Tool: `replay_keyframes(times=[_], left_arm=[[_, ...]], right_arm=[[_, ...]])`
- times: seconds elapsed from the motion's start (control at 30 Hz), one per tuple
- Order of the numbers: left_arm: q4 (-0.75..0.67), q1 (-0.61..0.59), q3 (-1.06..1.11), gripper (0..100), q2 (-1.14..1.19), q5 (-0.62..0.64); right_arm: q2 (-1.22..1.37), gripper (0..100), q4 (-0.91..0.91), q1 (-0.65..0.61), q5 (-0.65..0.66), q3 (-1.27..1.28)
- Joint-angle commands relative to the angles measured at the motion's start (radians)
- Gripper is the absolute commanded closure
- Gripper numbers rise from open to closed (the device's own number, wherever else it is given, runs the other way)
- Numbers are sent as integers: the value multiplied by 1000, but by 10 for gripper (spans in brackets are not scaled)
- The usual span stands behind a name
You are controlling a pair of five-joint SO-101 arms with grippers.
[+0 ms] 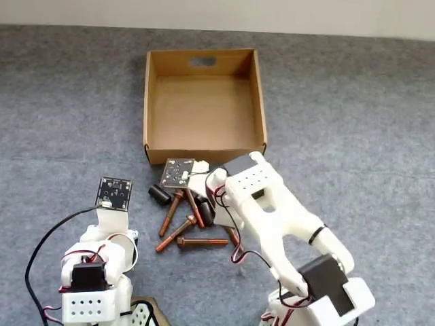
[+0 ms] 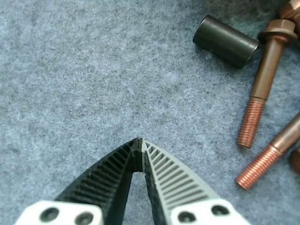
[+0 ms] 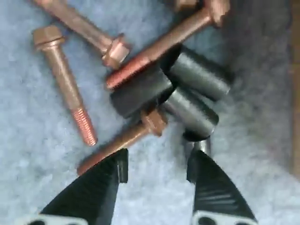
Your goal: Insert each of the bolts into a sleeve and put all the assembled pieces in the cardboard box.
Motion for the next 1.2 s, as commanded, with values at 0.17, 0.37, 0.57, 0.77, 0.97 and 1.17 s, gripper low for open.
replay_keyframes(times=[0.17,0.37,0.57,0.77,0.97,1.17], left_arm=[[6,-5,16,990,-10,-6],[6,-5,16,990,-10,-6],[6,-5,16,990,-10,-6],[6,-5,16,990,-10,-6],[6,-5,16,990,-10,-6],[6,-5,16,990,-10,-6]], right_arm=[[7,789,-48,67,98,-41],[25,789,-84,85,100,-38],[162,789,-170,114,95,-54],[200,854,-163,117,91,-91],[142,997,-42,140,-187,-148],[-97,993,-4,259,-434,-74]])
